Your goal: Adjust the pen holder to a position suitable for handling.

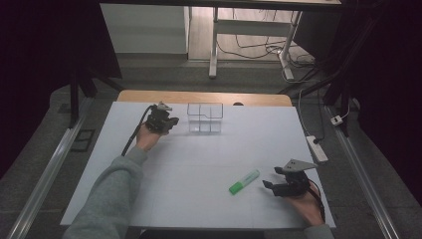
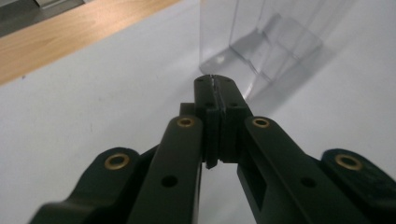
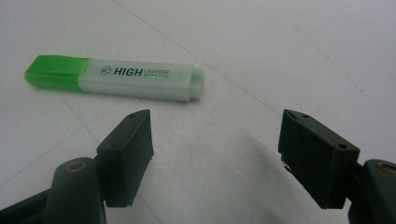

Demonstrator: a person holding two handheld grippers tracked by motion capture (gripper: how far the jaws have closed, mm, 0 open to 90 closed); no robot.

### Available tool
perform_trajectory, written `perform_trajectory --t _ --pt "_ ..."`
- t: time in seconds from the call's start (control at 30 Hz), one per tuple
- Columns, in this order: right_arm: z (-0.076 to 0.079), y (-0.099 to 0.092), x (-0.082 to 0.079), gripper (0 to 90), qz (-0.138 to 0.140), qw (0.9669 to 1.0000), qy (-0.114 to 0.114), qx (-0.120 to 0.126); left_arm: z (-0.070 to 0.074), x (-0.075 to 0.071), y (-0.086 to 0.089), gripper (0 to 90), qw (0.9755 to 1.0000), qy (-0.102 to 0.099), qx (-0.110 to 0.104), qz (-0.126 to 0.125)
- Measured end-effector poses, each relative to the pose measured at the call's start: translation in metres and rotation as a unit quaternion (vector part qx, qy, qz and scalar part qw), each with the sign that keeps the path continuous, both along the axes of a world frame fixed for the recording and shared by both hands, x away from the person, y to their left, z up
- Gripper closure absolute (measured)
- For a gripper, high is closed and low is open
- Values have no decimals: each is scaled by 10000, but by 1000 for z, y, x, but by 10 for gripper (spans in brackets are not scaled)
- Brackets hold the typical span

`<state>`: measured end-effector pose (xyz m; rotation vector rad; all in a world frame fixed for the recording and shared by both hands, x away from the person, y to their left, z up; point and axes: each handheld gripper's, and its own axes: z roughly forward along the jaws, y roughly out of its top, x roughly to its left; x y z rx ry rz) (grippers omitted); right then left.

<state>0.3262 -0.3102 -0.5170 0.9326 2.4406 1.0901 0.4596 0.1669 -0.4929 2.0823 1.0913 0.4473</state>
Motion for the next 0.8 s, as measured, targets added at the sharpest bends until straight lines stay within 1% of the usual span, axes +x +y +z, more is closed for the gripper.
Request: perform_trajectory --t 0.07,0.13,0.23,0.27,0.3,0.33,0.4,0.43,0.5,0.57,0.6,0.67,0.73,0.8 --pt "1 0 1 257 -25 10000 -7 33 0 -10 5 863 9999 23 -88 -53" --pt "1 -1 1 257 -32 10000 -18 82 -2 -21 9 828 9998 60 -139 -129" --pt "1 -1 2 259 -36 9999 -20 95 -3 -39 15 715 9998 15 -42 -194" --pt "1 -2 2 258 -32 9999 -32 94 -3 -45 17 663 9998 22 -73 -193" --pt "1 -2 2 258 -36 9999 -42 103 -3 -52 19 618 9997 28 -149 -178" --pt "2 -2 2 259 -45 9999 -44 111 -4 -58 21 595 9996 40 -211 -179" --pt "2 -3 2 259 -52 9999 -45 143 -4 -70 24 551 9994 91 -214 -243" --pt "2 -3 2 259 -58 9999 -40 145 -4 -76 24 532 9995 82 -180 -261" --pt "3 -3 1 259 -50 9999 -63 136 -3 -90 26 507 9993 42 -194 -317" --pt "4 -3 1 260 -65 9998 -89 187 -2 -102 27 479 9988 67 -216 -432" --pt "5 -3 2 260 -56 9998 -83 175 -2 -108 27 470 9986 84 -210 -472" --pt "6 -3 2 261 -49 9998 -86 177 -2 -121 27 441 9983 109 -125 -560" --pt "6 -3 2 262 -58 9998 -84 151 -4 -133 29 422 9982 163 -167 -543" --pt "6 -4 2 262 -68 9998 -86 153 -5 -143 32 405 9984 171 -188 -496"
